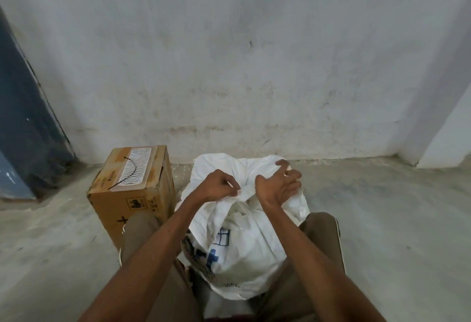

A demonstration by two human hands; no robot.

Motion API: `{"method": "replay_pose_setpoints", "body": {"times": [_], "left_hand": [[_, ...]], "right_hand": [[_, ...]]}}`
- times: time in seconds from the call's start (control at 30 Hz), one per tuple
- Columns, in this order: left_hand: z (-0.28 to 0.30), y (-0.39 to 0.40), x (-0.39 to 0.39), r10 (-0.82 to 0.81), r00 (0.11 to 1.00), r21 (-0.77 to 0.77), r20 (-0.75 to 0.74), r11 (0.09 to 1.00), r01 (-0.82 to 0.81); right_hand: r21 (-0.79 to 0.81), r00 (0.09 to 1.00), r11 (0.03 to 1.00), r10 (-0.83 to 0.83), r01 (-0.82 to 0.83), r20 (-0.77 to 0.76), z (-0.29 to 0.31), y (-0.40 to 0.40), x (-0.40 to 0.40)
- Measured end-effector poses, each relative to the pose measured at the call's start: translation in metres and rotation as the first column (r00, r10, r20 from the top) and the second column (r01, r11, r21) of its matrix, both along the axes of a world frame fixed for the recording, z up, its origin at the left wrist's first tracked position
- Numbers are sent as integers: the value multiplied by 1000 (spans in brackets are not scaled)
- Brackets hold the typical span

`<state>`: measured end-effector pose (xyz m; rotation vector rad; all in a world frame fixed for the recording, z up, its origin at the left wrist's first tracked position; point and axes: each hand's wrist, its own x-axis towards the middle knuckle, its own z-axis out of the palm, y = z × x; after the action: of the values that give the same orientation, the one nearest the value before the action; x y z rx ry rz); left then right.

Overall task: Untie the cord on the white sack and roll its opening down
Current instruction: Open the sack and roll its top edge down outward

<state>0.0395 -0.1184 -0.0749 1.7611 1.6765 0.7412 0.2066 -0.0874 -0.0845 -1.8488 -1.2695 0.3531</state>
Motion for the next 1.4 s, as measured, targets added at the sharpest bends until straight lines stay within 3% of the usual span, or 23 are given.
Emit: {"method": "replay_pose_setpoints", "body": {"times": [0.1, 0.23, 0.33, 0.47, 0.53, 0.6, 0.73, 0.87, 1.0, 1.1, 1.23, 1.33, 1.4], "left_hand": [[-5, 1, 0, 11, 1000, 34, -13, 999, -10], [-11, 3, -4, 34, 998, 3, 55, 999, -34], [-20, 3, -6, 45, 993, -23, 108, 999, -43], [-31, 10, -9, 138, 977, -114, 163, 986, -120], [-35, 16, -11, 144, 973, -261, 178, 961, -95], [-41, 27, -11, 112, 985, -291, 129, 954, -70], [-54, 63, -10, 117, 992, -97, -52, 988, -122], [-71, 111, -12, 91, 956, -57, -277, 992, -111], [-91, 165, -21, 157, 901, 188, -404, 978, -86], [-106, 204, -32, 246, 857, 335, -453, 938, -93], [-108, 230, -43, 74, 752, 81, -655, 996, -28], [-99, 231, -46, -3, 759, -82, -651, 994, -67], [-95, 228, -51, -79, 758, -183, -648, 982, -54]], "right_hand": [[-75, 901, 976, 218, -205, 376, -14, 4, 4], [-203, 705, 907, 415, -369, 575, -19, 7, 9], [-289, 620, 826, 557, -484, 552, -13, 8, 13], [-372, 647, 746, 665, -553, 372, -7, 22, 14], [-438, 622, 710, 700, -552, 351, -9, 31, 13], [-446, 617, 713, 697, -540, 367, -14, 42, 10], [-406, 628, 757, 652, -512, 425, -21, 69, 0], [-440, 607, 731, 680, -522, 411, -34, 107, -10], [-377, 519, 783, 615, -495, 594, -53, 156, -23], [-315, 512, 842, 521, -438, 683, -70, 185, -30], [-466, 476, 810, 586, -356, 655, -83, 211, -29], [-597, 451, 737, 671, -318, 588, -79, 219, -26], [-603, 422, 718, 694, -348, 583, -71, 215, -25]]}}
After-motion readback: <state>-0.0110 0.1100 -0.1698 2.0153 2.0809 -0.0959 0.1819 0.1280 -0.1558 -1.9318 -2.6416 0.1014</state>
